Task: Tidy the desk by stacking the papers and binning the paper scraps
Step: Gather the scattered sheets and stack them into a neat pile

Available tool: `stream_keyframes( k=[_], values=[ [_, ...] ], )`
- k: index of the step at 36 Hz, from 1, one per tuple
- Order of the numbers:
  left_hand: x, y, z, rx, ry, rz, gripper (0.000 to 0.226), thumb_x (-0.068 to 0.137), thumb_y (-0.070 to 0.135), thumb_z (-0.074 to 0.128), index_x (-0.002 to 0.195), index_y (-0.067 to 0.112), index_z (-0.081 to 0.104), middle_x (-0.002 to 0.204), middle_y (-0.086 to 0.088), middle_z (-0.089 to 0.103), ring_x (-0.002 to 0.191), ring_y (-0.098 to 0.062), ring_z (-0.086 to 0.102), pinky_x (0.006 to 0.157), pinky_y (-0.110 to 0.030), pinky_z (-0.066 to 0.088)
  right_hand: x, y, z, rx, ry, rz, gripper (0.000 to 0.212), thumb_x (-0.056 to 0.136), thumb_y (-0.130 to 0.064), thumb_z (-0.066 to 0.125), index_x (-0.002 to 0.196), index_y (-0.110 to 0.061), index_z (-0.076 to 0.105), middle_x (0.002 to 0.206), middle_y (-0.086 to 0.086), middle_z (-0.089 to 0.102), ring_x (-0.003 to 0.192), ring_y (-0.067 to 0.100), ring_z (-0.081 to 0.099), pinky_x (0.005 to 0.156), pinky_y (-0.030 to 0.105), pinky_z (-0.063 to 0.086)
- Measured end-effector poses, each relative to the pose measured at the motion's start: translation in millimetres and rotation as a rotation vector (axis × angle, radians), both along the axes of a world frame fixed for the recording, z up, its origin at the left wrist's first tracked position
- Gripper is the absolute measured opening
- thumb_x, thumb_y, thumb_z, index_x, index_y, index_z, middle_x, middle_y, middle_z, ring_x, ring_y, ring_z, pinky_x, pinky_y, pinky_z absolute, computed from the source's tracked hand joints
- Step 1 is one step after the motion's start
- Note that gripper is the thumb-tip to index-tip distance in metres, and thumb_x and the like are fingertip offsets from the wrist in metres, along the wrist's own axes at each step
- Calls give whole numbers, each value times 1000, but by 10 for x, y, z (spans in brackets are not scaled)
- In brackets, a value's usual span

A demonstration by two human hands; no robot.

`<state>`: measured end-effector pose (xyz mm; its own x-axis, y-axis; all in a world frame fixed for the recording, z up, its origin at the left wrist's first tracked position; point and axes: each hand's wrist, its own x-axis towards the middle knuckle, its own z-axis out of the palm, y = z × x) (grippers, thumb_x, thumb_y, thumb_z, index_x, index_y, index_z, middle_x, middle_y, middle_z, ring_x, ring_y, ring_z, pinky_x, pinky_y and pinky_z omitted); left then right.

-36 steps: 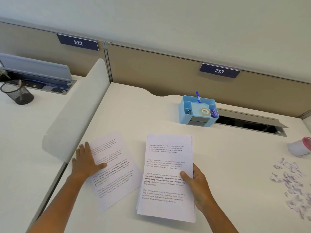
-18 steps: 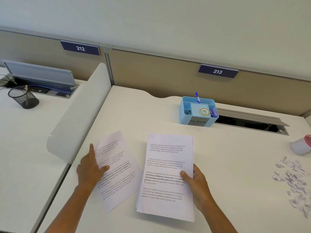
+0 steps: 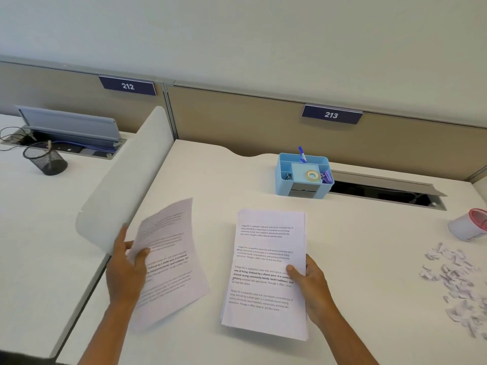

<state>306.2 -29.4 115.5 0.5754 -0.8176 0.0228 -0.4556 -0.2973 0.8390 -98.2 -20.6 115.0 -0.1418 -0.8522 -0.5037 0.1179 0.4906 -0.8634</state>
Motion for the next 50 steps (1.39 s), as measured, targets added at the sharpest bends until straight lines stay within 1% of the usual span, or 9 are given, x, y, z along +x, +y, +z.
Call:
stream_keyframes(
  k=[4,9,12,23,29,33,38,42,50],
  values=[
    [-23,25,454,-107,54,-10,74,95,11,76,158,32,44,123,-2,64,107,-22,59,94,-39,48,-45,2,20,-11,1,14,38,102,-7,67,135,-27,65,124,-1,78,110,27,77,98,56,60],
    [-75,7,828,-85,156,-133,37,92,16,81,111,41,62,109,3,70,94,-17,67,87,-36,51,-83,19,54,-20,-16,26,38,102,-7,67,135,-27,65,125,-1,78,109,25,77,96,53,61],
    [-158,-15,785,-38,301,-191,39,89,13,83,122,27,67,104,12,78,91,-3,74,83,-29,58,-102,28,87,-20,-31,32,37,102,-7,67,133,-27,66,123,-1,79,108,25,78,96,53,62],
    [-1014,70,250,181,363,-414,49,82,21,91,125,29,69,114,9,80,97,-13,79,84,-38,65,-195,92,171,-1,-202,79,36,103,-6,64,136,-21,64,127,8,77,113,35,75,101,62,57],
    [-1399,139,171,204,452,-384,42,85,24,89,121,28,68,110,6,81,96,-19,80,80,-41,67,-266,127,178,56,-308,126,37,105,-6,58,139,-20,63,132,12,74,117,42,72,102,68,53],
    [-1558,168,61,230,503,-341,38,89,31,86,121,31,64,114,7,79,104,-17,77,89,-44,65,-260,161,228,76,-322,129,35,106,-6,56,136,-21,66,128,12,76,114,41,74,100,64,56],
    [-1701,185,11,319,609,-312,47,92,30,82,130,29,55,118,4,77,101,-17,79,87,-42,65,-282,193,255,103,-321,119,32,107,-12,55,135,-23,67,127,10,77,115,38,74,102,63,55],
    [-1733,174,-76,379,713,-273,60,89,29,86,136,29,50,123,-2,76,104,-24,79,92,-53,64,-329,192,268,119,-304,122,31,109,-15,53,134,-24,67,126,10,77,116,38,74,105,64,53],
    [-1926,124,-131,406,785,-293,39,95,20,80,128,19,60,120,-2,79,106,-25,79,91,-53,64,-365,186,217,180,-323,104,38,113,-32,42,139,-16,64,128,14,76,119,38,72,108,63,52]
  ],
)
